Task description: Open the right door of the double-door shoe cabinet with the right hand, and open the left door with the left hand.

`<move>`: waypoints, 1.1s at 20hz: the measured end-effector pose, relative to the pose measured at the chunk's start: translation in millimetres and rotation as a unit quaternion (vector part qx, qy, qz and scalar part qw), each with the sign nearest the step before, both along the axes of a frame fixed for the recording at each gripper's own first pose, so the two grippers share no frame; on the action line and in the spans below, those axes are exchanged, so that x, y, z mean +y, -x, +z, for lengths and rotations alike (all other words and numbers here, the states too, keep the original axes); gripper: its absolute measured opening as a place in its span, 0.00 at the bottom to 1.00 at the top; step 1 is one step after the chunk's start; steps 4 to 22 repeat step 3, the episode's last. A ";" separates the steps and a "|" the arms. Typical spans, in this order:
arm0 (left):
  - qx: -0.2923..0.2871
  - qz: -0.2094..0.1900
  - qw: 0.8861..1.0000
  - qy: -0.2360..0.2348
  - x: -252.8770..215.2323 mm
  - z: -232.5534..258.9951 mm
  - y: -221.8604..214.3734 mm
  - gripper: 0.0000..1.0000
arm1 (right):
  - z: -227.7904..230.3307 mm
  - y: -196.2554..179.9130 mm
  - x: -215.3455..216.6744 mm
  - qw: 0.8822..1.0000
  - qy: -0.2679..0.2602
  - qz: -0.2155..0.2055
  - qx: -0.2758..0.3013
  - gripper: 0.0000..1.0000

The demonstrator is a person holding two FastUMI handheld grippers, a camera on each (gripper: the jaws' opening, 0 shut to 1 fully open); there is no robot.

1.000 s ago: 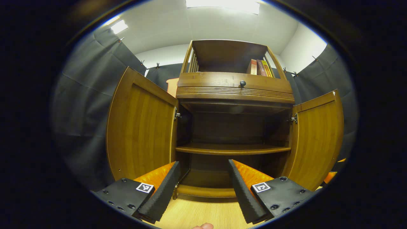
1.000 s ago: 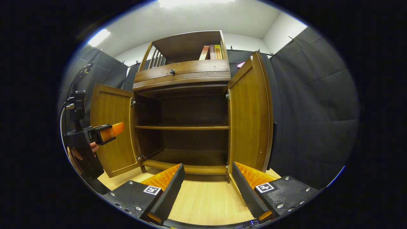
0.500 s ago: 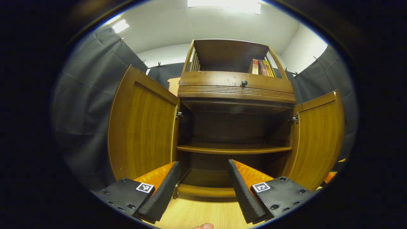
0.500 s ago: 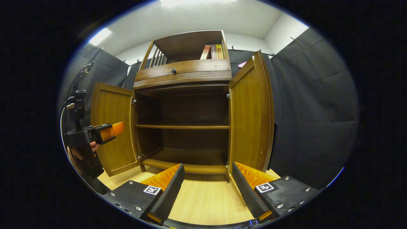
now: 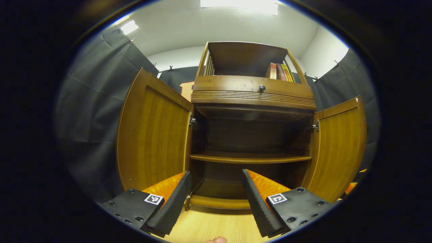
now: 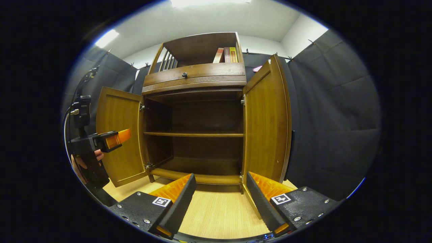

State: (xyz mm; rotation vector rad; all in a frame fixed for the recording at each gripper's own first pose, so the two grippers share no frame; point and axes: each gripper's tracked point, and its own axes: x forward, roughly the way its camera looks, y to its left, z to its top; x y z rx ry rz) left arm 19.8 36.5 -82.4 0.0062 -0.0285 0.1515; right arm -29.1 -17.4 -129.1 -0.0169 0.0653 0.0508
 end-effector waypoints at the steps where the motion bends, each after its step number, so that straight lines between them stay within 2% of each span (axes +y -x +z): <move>1: 0.000 0.000 1.000 0.000 0.6 0.1 -0.2 0.95 | 0.2 -0.3 0.1 1.000 0.000 0.000 0.000 0.92; 22: 0.001 0.000 1.000 -0.001 0.6 -0.7 0.4 0.95 | -1.1 -0.2 0.7 1.000 -0.001 0.000 0.000 0.92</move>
